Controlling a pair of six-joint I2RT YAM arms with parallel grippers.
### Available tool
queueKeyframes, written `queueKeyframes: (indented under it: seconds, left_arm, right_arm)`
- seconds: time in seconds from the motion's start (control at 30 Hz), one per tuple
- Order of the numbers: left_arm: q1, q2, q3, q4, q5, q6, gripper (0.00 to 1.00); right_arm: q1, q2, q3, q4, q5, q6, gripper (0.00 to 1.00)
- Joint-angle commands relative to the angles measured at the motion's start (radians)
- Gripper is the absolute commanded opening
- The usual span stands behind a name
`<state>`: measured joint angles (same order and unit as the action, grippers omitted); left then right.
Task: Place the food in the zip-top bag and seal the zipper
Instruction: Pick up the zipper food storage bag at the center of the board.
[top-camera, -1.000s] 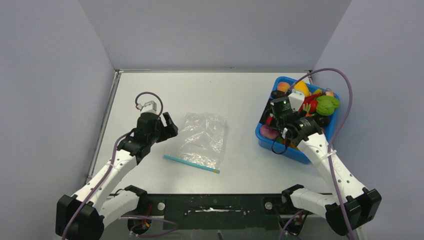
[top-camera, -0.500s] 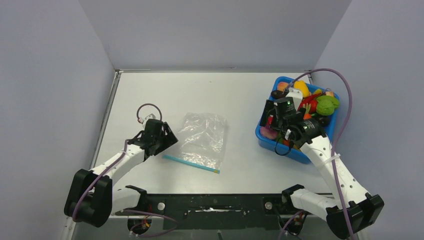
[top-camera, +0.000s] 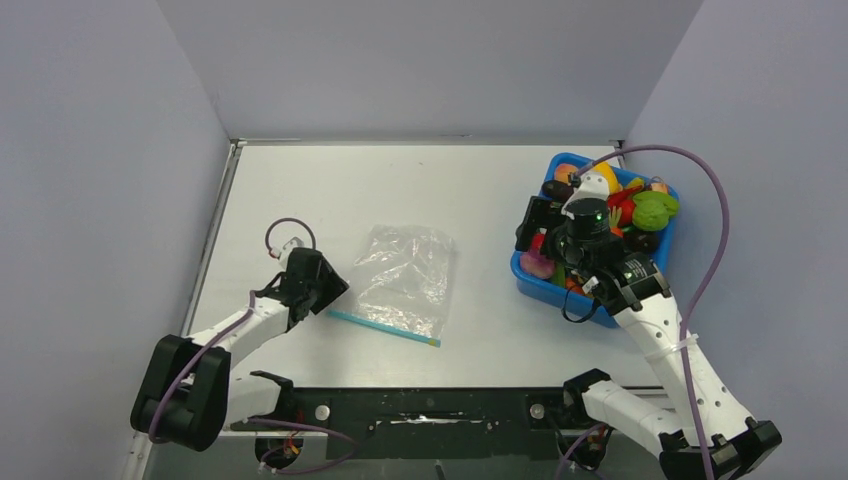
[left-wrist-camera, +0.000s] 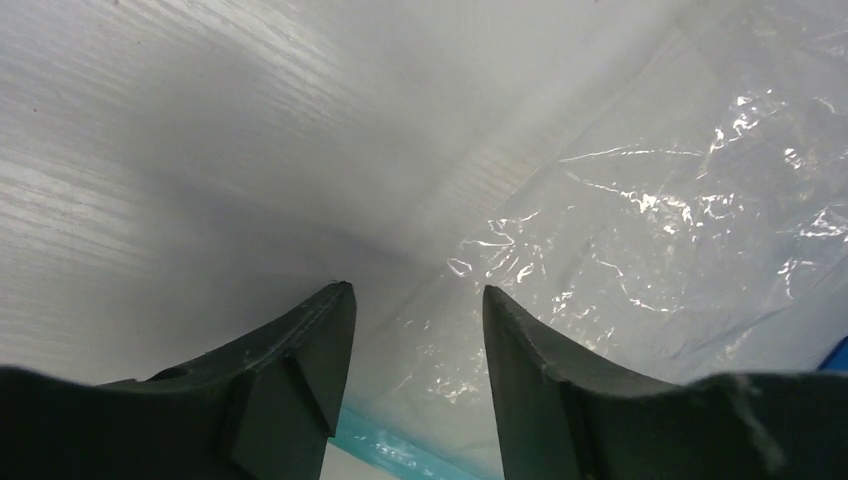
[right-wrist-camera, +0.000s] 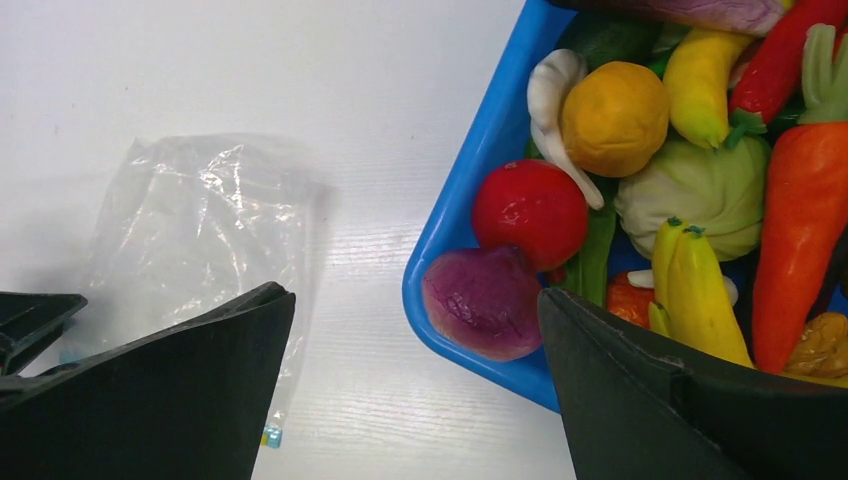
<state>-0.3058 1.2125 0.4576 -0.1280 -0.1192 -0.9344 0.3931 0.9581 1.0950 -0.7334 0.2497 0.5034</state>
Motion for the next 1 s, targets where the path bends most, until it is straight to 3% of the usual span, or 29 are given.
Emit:
queueKeyframes:
  seconds: [0.0, 0.23, 0.6, 0.8, 0.97]
  left_arm:
    - [0.006, 0.022, -0.041, 0.088, 0.007, -0.018, 0.4]
    - [0.028, -0.007, 0.004, 0.082, 0.015, 0.059, 0.0]
    - [0.075, -0.088, 0.063, 0.119, 0.134, 0.095, 0.0]
    - [0.078, -0.117, 0.112, 0.102, 0.248, 0.105, 0.0]
    - [0.079, -0.165, 0.13, 0.07, 0.281, 0.109, 0.0]
  right_arm:
    - [0.003, -0.029, -0.03, 0.105, -0.069, -0.019, 0.97]
    - [0.038, -0.012, -0.044, 0.179, -0.157, -0.122, 0.98]
    - [0.234, 0.072, -0.062, 0.258, -0.07, -0.116, 0.95]
    - [0.311, 0.138, -0.016, 0.238, -0.051, -0.294, 0.94]
    - [0.486, 0.152, -0.069, 0.383, -0.032, -0.397, 0.94]
